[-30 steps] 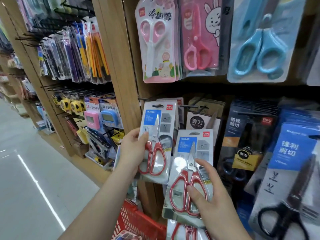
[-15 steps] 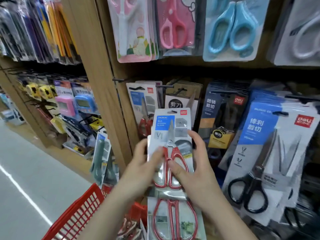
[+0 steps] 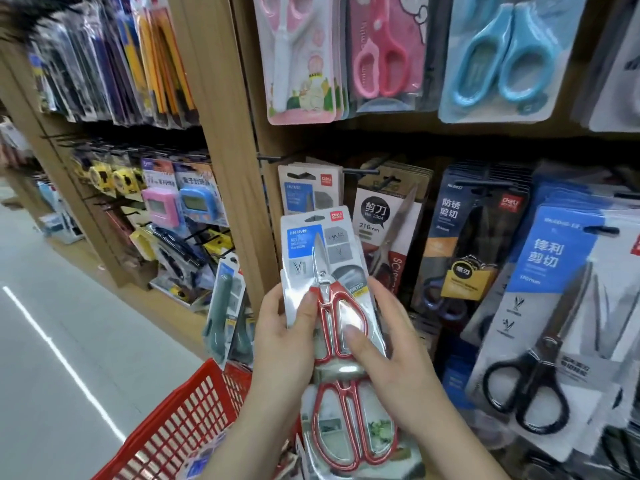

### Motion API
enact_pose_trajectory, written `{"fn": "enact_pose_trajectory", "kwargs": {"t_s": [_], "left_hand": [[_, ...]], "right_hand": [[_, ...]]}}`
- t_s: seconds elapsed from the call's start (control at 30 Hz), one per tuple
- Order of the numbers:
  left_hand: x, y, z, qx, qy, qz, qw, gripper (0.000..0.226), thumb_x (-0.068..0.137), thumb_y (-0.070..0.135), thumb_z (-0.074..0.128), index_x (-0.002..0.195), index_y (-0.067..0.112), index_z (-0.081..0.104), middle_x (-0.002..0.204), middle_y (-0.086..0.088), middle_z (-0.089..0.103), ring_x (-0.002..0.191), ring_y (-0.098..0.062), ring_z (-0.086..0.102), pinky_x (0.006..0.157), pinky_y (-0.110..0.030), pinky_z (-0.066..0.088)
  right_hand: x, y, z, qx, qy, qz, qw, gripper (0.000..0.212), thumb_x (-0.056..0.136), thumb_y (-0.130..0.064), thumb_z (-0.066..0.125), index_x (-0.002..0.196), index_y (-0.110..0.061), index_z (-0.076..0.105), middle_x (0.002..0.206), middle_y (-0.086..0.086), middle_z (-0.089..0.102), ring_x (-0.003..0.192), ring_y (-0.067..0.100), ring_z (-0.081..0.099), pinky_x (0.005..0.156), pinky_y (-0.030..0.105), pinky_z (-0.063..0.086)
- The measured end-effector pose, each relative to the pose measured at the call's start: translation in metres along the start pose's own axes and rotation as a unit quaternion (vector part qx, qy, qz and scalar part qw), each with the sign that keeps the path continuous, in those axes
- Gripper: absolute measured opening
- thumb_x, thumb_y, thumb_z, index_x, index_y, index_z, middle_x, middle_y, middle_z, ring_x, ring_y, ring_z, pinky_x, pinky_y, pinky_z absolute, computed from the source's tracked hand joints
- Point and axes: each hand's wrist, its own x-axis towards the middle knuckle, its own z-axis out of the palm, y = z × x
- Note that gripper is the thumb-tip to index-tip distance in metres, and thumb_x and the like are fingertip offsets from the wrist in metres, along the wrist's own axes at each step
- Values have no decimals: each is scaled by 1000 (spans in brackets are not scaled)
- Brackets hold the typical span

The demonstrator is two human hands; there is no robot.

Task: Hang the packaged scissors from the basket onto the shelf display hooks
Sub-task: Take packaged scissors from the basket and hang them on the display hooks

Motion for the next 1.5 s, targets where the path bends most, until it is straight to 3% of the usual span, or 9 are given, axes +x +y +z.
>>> {"fn": "enact_pose_trajectory", "kwargs": {"t_s": [0.1,0.27,0.53,0.67,0.77,0.9,1.27,1.37,1.5], "left_hand": [[4,2,-3,-8,8,9,1000,17,98,33,57,112,28,65,101,-1,77,92,-19,75,85,-47,59],[10,4,-8,-60,41,-11,997,18,92,30,68,105,20,73,97,-8,78,91,-31,75,85,-55,58],[26,6,-29,-11,72,31,997,20,92,25,67,111,21,67,90,-2,79,82,-24,76,76,-44,61],[33,10,-48,-3,55,40,998,19,90,23,68,108,25,63,91,-8,78,81,-36,74,73,-52,61],[36,15,-58,-23,15,27,999,22,87,25,67,108,22,62,93,-11,77,77,-35,74,62,-43,62],[45,15,-52,-25,-32,12,999,39,79,32,68,116,21,61,95,-17,76,80,-36,74,72,-50,62],[72,4,-45,-39,-20,16,999,21,96,26,58,117,26,60,94,-11,78,81,-30,76,64,-41,63],[74,3,-41,-26,-27,30,999,19,96,27,57,115,28,61,99,-9,77,89,-29,75,73,-39,63],[71,4,-45,-23,-48,25,998,21,98,26,52,117,29,61,96,-8,78,84,-23,76,65,-31,62]], "right_hand": [[-3,-8,3,48,-64,26,996,74,78,-59,68,134,-74,23,139,-46,38,130,-18,38,109,23,38],[-2,-13,2,114,-84,37,989,75,74,-13,81,135,-41,48,113,-37,64,107,-12,62,82,7,50],[2,-5,-13,58,-31,46,997,69,74,-21,84,122,-60,53,121,-37,60,109,-12,59,84,8,50],[4,1,-21,40,24,68,997,57,75,-19,84,116,-51,60,117,-31,63,109,-5,60,97,24,51],[6,0,-22,37,40,57,997,55,76,-17,83,114,-49,60,113,-32,64,105,-6,61,94,24,51],[7,1,-19,43,51,48,997,55,77,-18,82,115,-50,59,116,-27,65,105,-3,64,94,28,53],[14,2,-20,97,75,39,992,46,78,-12,79,110,-39,60,104,-29,67,87,1,69,71,15,56],[15,4,-20,96,78,42,991,46,78,-15,80,108,-43,60,108,-22,68,87,7,71,73,25,60],[16,5,-19,100,83,40,991,47,77,-15,80,106,-46,60,107,-14,71,87,13,72,76,31,60]]}}
